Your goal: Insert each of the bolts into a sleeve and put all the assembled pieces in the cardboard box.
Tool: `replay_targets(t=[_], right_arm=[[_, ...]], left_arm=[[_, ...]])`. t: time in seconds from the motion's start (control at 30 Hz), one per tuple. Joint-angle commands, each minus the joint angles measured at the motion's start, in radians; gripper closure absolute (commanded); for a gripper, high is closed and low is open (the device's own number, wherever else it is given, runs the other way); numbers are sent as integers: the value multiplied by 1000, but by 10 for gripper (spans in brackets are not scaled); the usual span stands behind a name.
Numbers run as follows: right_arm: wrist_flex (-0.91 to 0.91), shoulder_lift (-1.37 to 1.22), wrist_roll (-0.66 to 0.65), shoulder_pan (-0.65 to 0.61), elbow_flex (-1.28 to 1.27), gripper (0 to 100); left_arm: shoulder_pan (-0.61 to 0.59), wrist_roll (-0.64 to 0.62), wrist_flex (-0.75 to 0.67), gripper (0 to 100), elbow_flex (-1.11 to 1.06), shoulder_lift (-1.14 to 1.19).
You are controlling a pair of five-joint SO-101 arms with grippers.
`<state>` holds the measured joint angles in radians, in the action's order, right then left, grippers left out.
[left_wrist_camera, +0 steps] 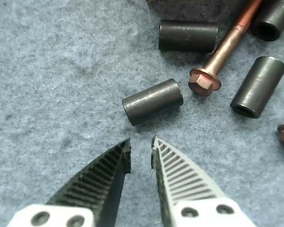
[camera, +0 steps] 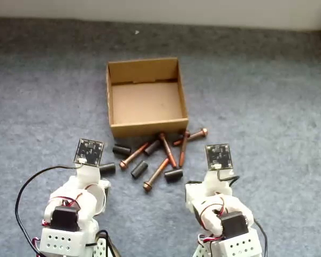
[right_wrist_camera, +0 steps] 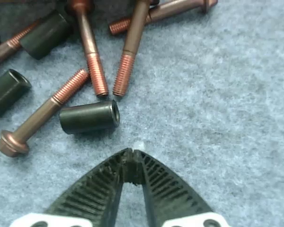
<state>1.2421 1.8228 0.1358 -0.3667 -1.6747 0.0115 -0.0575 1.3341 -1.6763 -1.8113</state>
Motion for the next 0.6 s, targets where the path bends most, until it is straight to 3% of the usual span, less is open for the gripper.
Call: replay_targets(t=[0.0,0.43,0.57], right_arm=[[4,12,5,2,-113,986],[21,12,3,4,2,981],[-38,12,-25,102,4,979]], left_arm=[[-1,6,6,902,-18,-5],[-8,8,6,899,-10,-5],[-15,8,6,899,7,-7]])
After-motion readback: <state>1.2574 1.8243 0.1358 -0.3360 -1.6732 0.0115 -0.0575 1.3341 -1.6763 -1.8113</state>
